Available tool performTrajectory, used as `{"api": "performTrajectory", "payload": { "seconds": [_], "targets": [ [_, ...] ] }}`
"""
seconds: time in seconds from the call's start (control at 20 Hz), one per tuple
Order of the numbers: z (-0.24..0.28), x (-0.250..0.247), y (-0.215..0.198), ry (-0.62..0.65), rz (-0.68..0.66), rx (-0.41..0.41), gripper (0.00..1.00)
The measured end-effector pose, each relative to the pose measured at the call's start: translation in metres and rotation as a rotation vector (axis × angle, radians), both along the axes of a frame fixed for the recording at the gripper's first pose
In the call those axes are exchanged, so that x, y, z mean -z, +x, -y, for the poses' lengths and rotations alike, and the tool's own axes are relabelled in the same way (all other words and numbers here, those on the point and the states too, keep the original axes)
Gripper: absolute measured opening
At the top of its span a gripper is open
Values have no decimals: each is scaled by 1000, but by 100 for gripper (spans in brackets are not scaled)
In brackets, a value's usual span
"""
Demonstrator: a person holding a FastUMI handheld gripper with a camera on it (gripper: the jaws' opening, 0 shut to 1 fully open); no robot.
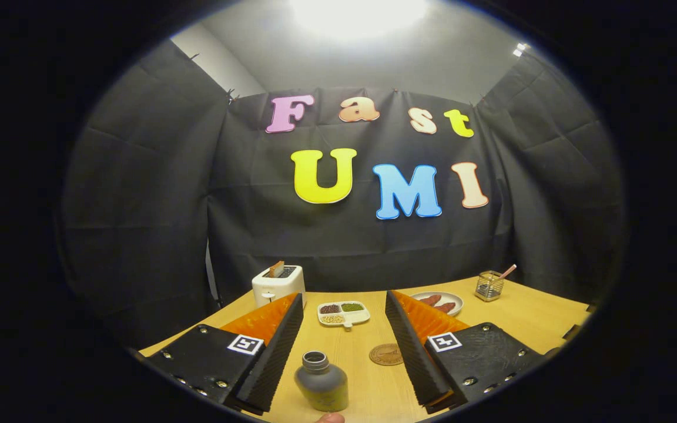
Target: Take the bottle from table, then pour the juice into the cup, finally place the bottle on the coaster
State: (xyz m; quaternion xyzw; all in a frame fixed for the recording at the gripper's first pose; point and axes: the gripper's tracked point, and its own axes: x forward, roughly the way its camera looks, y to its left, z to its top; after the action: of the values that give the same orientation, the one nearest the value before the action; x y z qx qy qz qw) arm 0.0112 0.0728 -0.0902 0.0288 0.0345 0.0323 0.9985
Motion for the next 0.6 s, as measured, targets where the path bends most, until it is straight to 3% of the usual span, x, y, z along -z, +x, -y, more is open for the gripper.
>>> {"api": "performTrajectory", "payload": {
  "seconds": [0.6],
  "targets": [
    [-26,89,5,-26,-162,8,87]
  ]
}}
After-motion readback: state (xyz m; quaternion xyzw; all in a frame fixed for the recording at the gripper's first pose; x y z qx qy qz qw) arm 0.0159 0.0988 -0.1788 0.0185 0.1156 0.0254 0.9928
